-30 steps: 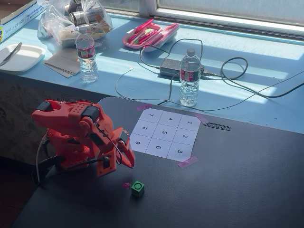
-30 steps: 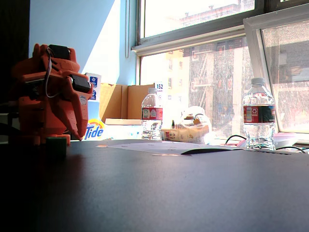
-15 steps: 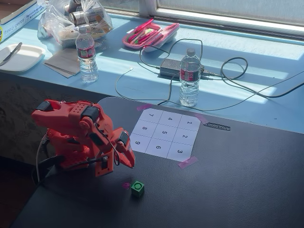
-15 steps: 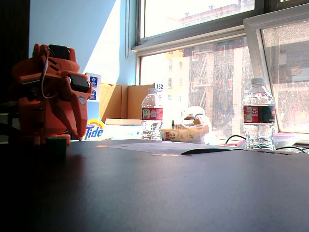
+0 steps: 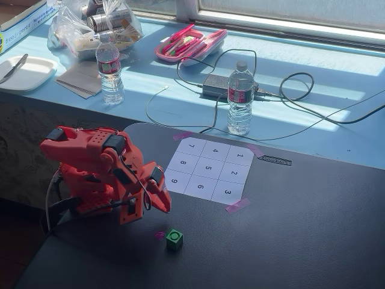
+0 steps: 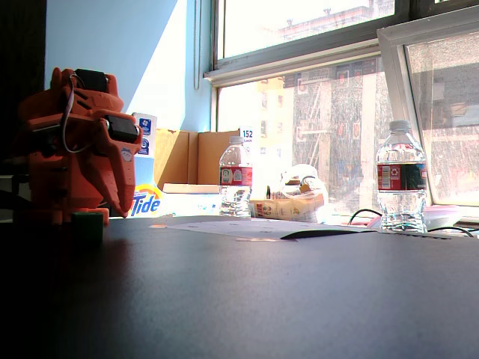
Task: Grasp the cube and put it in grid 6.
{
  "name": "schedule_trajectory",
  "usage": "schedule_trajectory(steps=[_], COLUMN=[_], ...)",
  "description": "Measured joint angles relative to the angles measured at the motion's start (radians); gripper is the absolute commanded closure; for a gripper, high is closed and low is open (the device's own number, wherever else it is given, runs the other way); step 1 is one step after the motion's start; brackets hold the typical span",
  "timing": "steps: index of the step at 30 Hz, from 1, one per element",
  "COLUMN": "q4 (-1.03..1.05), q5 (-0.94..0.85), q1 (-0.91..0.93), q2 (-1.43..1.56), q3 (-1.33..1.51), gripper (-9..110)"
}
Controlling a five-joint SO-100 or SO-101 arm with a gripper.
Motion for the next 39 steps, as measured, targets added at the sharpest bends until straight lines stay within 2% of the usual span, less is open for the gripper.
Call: schedule_trajectory(steps=[22, 25, 29, 32, 39], q4=[-0.006, 0.0, 0.035, 0.041, 0.041], q5=[0.049, 0.06, 0.089, 0.101, 0.112], q1=[0.011, 0.031, 0.049, 0.063, 0.149], q2=[0.0, 0.0, -0.005, -0.095, -0.506], q3=[0.0, -0.014, -0.063, -0.13, -0.374], gripper=[101, 94, 94, 92, 89])
